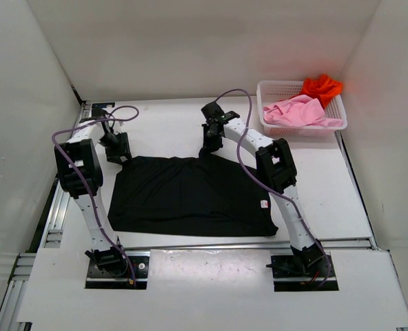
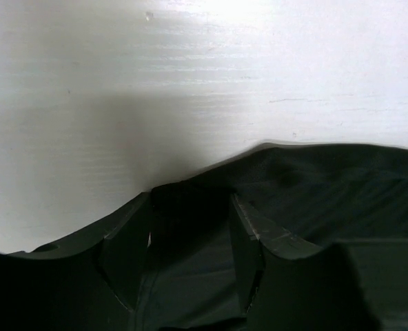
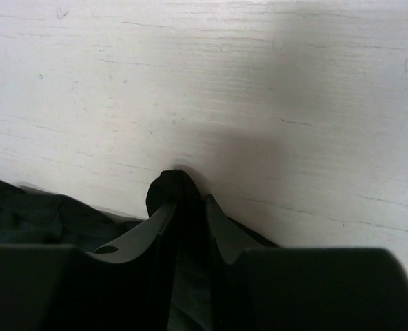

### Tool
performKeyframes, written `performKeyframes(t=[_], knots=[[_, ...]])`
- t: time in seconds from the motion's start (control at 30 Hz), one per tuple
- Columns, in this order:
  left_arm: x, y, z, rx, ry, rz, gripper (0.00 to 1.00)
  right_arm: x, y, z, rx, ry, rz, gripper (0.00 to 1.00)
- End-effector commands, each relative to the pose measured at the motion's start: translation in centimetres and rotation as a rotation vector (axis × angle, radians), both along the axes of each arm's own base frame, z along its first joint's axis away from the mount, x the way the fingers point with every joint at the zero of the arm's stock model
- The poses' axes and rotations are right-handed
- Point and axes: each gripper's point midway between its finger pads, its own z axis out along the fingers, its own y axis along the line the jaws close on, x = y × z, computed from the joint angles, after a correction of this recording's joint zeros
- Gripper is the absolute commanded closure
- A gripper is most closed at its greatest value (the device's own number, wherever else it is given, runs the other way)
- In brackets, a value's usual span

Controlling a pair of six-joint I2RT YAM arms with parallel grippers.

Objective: Fold and stack the t-shirts
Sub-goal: Grap the side of the flattened tshirt furthest away from the robot with both arms

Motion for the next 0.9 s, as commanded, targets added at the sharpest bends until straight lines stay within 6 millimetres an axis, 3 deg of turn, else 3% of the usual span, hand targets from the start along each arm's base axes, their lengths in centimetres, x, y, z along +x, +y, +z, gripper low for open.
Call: performKeyframes(t=[0.0,0.1,0.13,0.2,0.27,0.3,0.37,0.4,0.43,0.47,0.5,0.53,0.57,0.6,0.67,0.7,0.77,0.8,0.87], knots=[[-1.2,-0.4,0.1,0.000,0.028,-0.007,0.41,-0.2,-0.9,2.0,-0.009,-0.024,-0.008,0.76],[-1.3,-0.1,-0.4,0.019,0.041,-0.003,0.55,-0.3,-1.4,3.2,-0.016,-0.047,-0.019,0.87],[-1.4,-0.1,-0.8,0.017,0.051,-0.003,0.62,-0.5,-1.6,2.8,-0.023,-0.037,-0.018,0.90],[-1.1,0.1,-0.9,0.027,0.048,-0.001,0.90,-0.5,-1.8,4.1,-0.019,-0.060,-0.024,0.98],[-0.9,0.2,-0.3,0.027,0.050,-0.001,0.90,-0.9,-2.1,4.6,-0.018,-0.061,-0.024,1.00],[-0.9,0.2,-0.3,0.027,0.050,-0.001,0.90,-1.1,-2.2,6.2,-0.003,-0.083,-0.025,1.00],[-0.8,0.1,1.4,0.053,0.017,-0.007,0.90,-2.0,-3.6,6.4,-0.036,-0.082,-0.051,1.00],[-1.1,0.2,1.9,0.086,0.012,-0.008,0.90,-2.4,-3.5,9.0,-0.010,-0.133,-0.060,1.00],[-1.3,0.6,2.6,0.107,-0.001,-0.003,0.90,-2.8,-4.1,9.7,-0.013,-0.152,-0.068,1.00],[-1.7,0.5,4.0,0.134,-0.030,-0.006,0.90,-4.5,-5.0,8.5,-0.064,-0.143,-0.055,1.00],[-2.0,0.3,4.8,0.157,-0.046,-0.012,0.90,-5.6,-4.4,11.2,-0.031,-0.212,-0.031,1.00],[-2.3,0.6,6.7,0.203,-0.089,-0.008,0.90,-6.7,-4.6,11.5,-0.042,-0.228,-0.014,0.98],[-3.2,0.8,6.8,0.223,-0.081,-0.003,0.90,-8.9,-5.6,9.7,-0.087,-0.191,0.000,0.97],[-4.0,0.6,7.2,0.244,-0.079,-0.010,0.90,-10.6,-5.1,11.1,-0.068,-0.222,0.028,0.94],[-5.5,1.0,7.7,0.299,-0.071,-0.009,0.90,-13.2,-5.6,10.1,-0.083,-0.194,0.055,0.90],[-7.3,0.5,7.4,0.305,-0.046,-0.024,0.90,-15.9,-6.4,8.5,-0.103,-0.147,0.093,0.89],[-9.4,0.1,6.7,0.312,-0.005,-0.043,0.90,-18.4,-7.4,6.9,-0.112,-0.084,0.111,0.83],[-11.3,-0.6,5.6,0.309,0.034,-0.066,0.90,-21.0,-8.3,4.9,-0.132,-0.005,0.138,0.83],[-13.1,-0.6,4.6,0.326,0.076,-0.081,0.90,-22.7,-9.5,3.9,-0.164,0.024,0.161,0.68]])
